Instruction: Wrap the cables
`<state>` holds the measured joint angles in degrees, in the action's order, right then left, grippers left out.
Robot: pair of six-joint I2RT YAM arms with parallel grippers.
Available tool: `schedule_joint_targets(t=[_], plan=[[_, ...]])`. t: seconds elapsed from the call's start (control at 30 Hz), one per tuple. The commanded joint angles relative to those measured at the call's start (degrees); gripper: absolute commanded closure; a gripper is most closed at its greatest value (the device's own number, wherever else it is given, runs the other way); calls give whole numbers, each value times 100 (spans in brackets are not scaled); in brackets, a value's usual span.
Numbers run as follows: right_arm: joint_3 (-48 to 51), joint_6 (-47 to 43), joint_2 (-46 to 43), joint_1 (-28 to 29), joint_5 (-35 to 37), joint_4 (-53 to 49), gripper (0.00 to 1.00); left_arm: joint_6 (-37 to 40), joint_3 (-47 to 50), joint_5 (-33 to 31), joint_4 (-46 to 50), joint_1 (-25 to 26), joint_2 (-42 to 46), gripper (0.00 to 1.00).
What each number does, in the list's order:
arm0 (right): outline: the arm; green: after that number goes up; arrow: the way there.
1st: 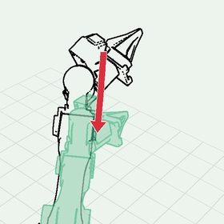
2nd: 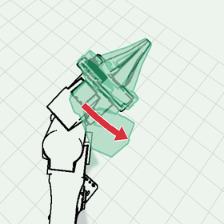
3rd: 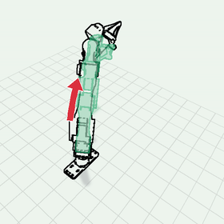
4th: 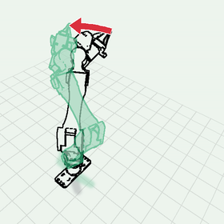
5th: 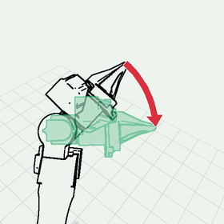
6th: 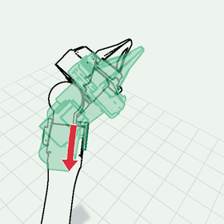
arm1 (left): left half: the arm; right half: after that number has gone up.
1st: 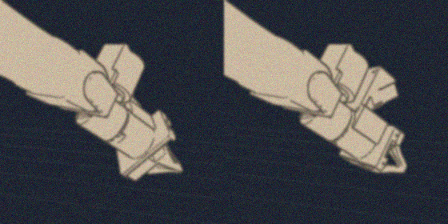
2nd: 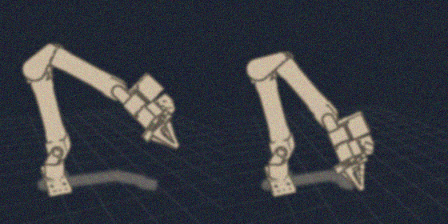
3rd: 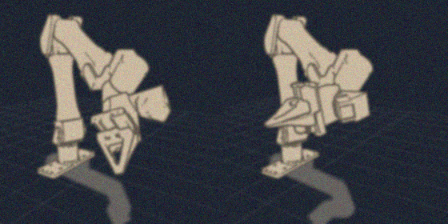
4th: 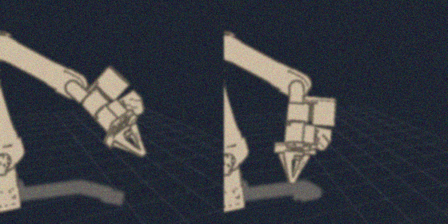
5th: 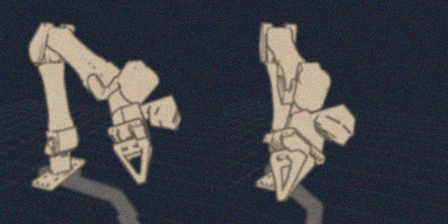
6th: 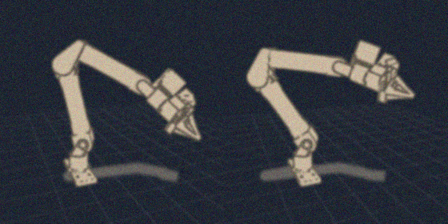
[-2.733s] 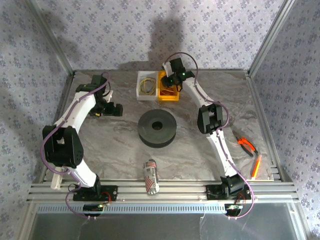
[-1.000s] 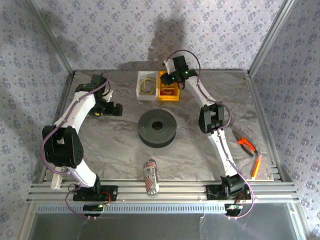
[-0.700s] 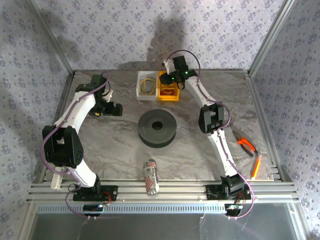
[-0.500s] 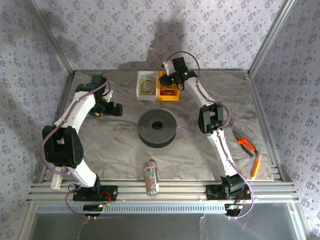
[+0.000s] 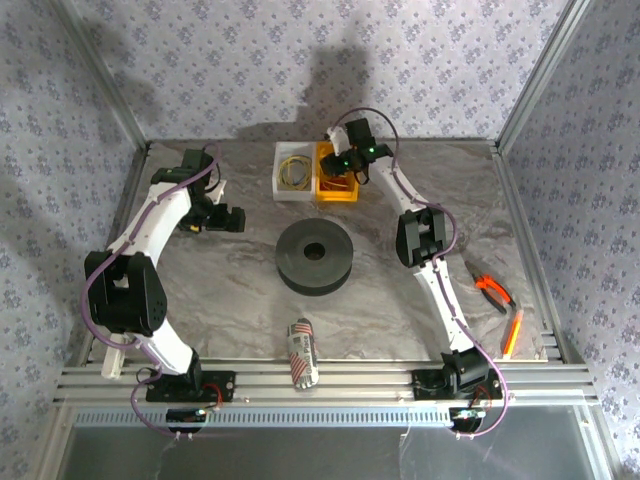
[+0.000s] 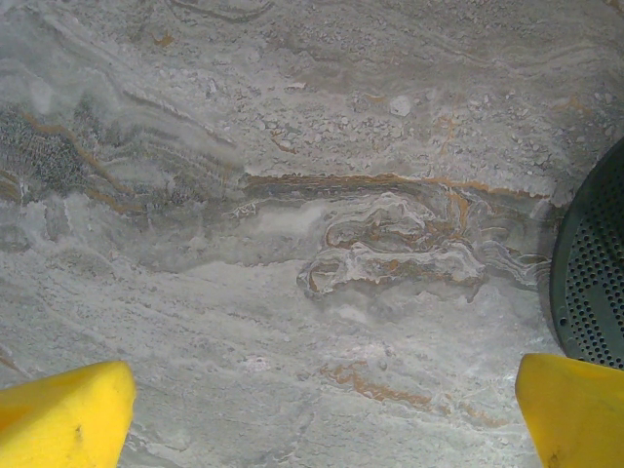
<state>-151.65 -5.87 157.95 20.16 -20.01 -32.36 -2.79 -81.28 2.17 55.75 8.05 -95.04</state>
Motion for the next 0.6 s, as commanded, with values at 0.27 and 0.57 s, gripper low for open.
schedule_joint_targets(t=[0.27, 0.57], plan=[[-233, -98, -42, 2, -3, -183, 94, 99, -156, 108, 147, 67, -30, 0], [-233, -64, -371, -18, -134, -148, 100, 103, -144, 90, 145, 66, -23, 0]])
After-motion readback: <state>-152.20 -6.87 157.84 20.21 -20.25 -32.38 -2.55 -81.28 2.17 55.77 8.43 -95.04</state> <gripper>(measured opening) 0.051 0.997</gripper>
